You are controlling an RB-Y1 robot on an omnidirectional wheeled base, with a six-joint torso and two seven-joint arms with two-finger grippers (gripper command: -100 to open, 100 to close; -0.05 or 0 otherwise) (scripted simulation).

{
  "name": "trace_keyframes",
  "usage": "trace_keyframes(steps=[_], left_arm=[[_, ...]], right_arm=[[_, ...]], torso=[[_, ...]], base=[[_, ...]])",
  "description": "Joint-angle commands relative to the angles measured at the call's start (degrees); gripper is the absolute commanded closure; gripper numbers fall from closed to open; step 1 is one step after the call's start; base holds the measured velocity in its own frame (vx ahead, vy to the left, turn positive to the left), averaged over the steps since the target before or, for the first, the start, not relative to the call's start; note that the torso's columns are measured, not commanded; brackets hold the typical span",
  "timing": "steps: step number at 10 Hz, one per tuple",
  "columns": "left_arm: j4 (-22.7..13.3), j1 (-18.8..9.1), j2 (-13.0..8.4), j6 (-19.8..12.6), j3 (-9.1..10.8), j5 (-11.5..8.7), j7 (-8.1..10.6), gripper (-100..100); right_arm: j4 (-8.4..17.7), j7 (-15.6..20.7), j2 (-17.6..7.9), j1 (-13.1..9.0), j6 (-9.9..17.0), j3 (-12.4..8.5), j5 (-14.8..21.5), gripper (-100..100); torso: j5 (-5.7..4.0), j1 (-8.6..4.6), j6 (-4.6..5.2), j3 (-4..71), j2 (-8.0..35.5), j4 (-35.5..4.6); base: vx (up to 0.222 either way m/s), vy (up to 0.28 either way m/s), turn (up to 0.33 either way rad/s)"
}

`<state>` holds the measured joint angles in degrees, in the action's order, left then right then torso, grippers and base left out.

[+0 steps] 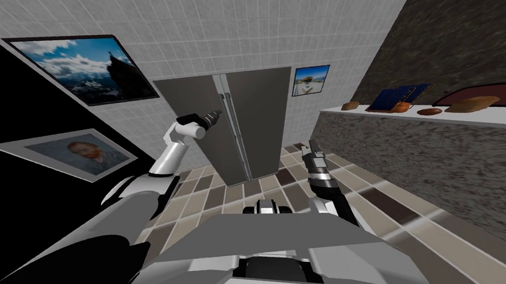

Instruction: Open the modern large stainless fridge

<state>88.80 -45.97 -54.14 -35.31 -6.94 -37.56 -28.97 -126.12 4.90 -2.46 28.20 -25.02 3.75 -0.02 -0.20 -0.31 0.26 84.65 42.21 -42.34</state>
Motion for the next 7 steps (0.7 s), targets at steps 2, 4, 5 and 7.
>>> trace_keyframes(steps=[2,4,5,7], left_arm=[[-3.79,-5.49,-2.08,-4.05,-0.45,-2.84,-1.82,-100],[-5.36,-8.15,-2.98,-5.84,-0.62,-3.98,-2.54,-100],[-5.36,-8.65,-2.98,-5.84,-0.62,-3.98,-2.54,-100],[-6.80,-10.84,-3.83,-7.49,-0.78,-5.04,-3.20,-100]], right_arm=[[0.00,0.00,0.00,0.00,0.00,0.00,0.00,0],[0.00,0.00,0.00,0.00,0.00,0.00,0.00,0],[0.00,0.00,0.00,0.00,0.00,0.00,0.00,0],[0.00,0.00,0.00,0.00,0.00,0.00,0.00,0]], torso=[[-0.09,-0.15,0.09,0.02,-0.03,-0.02],[-0.19,-0.34,0.17,0.00,0.02,-0.05],[-0.19,-0.40,0.17,0.00,0.01,-0.03],[-0.35,-0.60,0.31,-0.03,0.07,-0.14]], base=[[0.011,-0.059,-0.009],[0.009,-0.062,-0.006],[0.010,-0.058,0.011],[0.008,-0.048,-0.020]])
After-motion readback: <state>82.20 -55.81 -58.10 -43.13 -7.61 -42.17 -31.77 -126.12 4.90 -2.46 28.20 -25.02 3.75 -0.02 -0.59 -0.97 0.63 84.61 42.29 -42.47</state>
